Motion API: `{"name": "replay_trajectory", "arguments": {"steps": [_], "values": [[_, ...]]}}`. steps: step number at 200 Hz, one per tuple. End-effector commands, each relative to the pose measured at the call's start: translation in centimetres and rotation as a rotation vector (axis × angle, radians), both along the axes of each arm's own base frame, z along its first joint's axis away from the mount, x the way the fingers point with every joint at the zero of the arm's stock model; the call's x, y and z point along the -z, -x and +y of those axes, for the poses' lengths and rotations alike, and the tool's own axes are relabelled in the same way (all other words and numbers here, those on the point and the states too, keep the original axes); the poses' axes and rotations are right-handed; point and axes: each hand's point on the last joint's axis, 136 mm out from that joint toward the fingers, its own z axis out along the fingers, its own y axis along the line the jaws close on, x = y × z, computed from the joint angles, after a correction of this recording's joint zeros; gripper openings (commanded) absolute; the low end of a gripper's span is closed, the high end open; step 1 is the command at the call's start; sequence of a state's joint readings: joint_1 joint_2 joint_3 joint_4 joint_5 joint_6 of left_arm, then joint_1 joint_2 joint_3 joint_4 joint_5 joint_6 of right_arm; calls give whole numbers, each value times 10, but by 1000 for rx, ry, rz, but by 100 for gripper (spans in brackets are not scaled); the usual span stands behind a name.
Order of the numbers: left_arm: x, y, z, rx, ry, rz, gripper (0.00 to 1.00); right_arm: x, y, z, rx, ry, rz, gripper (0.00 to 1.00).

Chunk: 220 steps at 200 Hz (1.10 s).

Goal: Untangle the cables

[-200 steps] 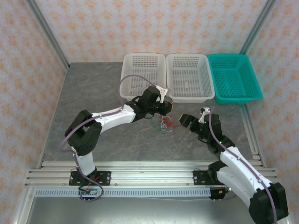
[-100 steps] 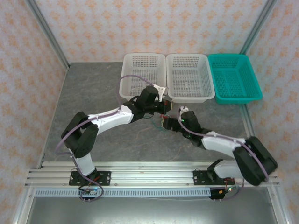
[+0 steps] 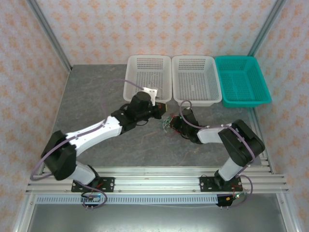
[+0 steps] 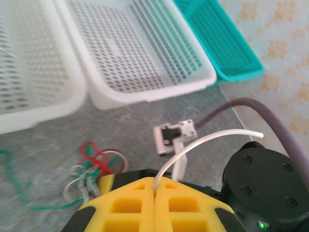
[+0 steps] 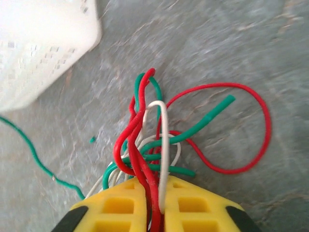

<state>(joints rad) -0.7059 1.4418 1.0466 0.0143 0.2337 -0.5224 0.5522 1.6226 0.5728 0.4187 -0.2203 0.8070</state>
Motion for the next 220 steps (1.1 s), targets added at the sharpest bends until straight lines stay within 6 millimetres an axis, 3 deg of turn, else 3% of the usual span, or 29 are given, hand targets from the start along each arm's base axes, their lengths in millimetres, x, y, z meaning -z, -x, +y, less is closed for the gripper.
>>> {"name": "replay_trajectory", "arguments": {"steps": [1,42,68,118,147,176,196,220], "values": [[3,-6,73,-267,-91,43,0,40,27,-60,177,168,184,9],[15,10,194,-559,-124,74,0,47,49,-121,370,242,269,12],[14,25,234,-652,-136,74,0,45,61,-149,484,293,308,11],[19,30,249,-714,-169,83,0,30,56,-146,454,303,316,14],[9,38,295,-870,-260,89,0,26,69,-163,556,316,327,9],[9,45,335,-976,-224,136,0,13,73,-175,655,274,269,6],[17,36,323,-895,-160,140,0,3,59,-159,548,230,207,6],[29,21,286,-714,-54,163,0,-9,50,-138,408,208,186,7]]}}
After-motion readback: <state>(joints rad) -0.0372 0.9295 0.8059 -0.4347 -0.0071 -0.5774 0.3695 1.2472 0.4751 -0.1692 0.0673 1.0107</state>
